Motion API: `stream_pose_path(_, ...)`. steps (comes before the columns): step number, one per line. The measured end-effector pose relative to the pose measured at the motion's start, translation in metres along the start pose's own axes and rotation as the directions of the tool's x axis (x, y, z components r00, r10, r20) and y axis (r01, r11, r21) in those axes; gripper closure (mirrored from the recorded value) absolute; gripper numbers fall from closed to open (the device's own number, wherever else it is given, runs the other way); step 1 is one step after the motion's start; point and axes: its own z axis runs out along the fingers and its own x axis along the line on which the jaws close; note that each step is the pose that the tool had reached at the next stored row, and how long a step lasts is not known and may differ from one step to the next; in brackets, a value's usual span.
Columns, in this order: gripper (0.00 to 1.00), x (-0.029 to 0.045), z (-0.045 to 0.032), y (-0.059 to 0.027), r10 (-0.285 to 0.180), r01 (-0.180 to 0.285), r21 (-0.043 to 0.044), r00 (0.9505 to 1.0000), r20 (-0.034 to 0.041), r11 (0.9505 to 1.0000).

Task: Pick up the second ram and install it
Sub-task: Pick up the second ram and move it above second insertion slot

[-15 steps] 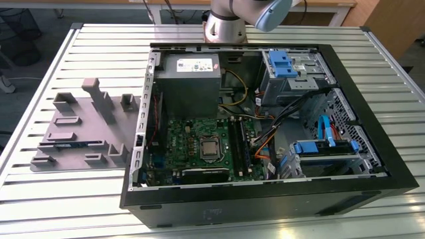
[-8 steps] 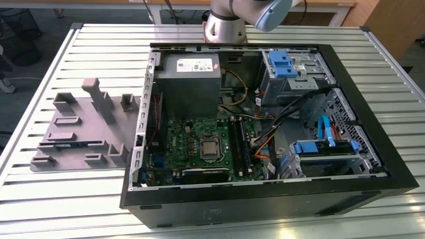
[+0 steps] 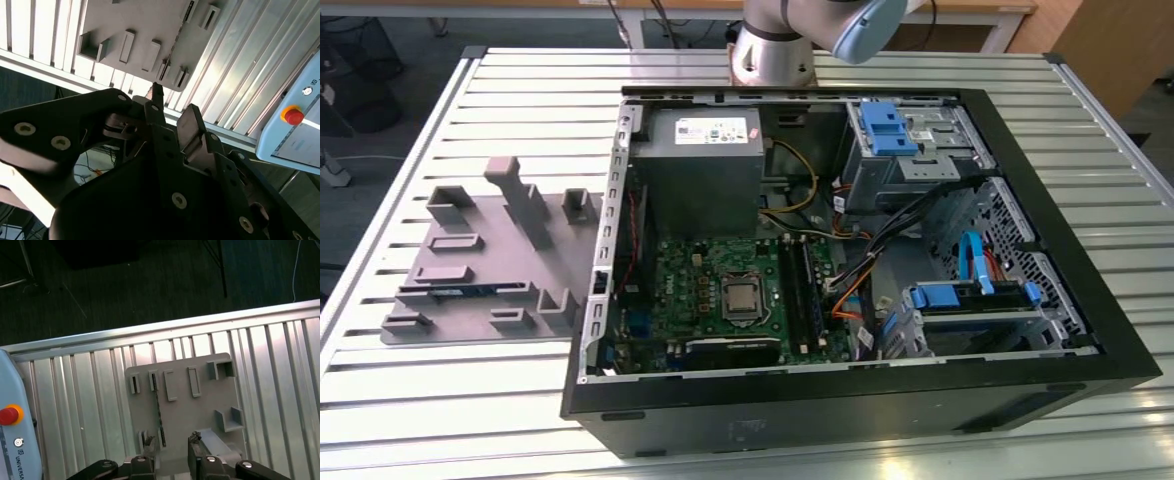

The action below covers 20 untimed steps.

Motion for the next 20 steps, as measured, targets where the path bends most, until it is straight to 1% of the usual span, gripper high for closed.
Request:
stream_pose_path(1,0.62,0.0,0.0015,0.0,0.0,0.0,0.0,1.0,0.0001,1.0)
stream_pose_path(2,0.62,0.0001,0.0033,-0.0001,-0.001,0.001,0.0,1.0,0.0,1.0)
stream_pose_path(3,0.56,0.0001,0.0051,-0.0002,-0.002,0.002,-0.0001,1.0,-0.0001,1.0)
stream_pose_path(4,0.56,0.0001,0.0068,-0.0003,-0.006,0.006,-0.0002,1.0,-0.0003,1.0)
stream_pose_path(9,0.56,0.0004,0.016,-0.0011,-0.06,0.06,-0.002,0.9982,-0.0021,0.9982)
stream_pose_path(14,0.56,0.0006,0.0242,-0.0015,-0.063,0.063,-0.0021,0.998,-0.0023,0.998)
stream_pose_path(18,0.56,0.0006,0.0248,-0.0015,-0.063,0.063,-0.0022,0.998,-0.0024,0.998)
stream_pose_path(20,0.56,0.0007,0.0264,-0.0016,-0.063,0.063,-0.002,0.998,-0.0022,0.998)
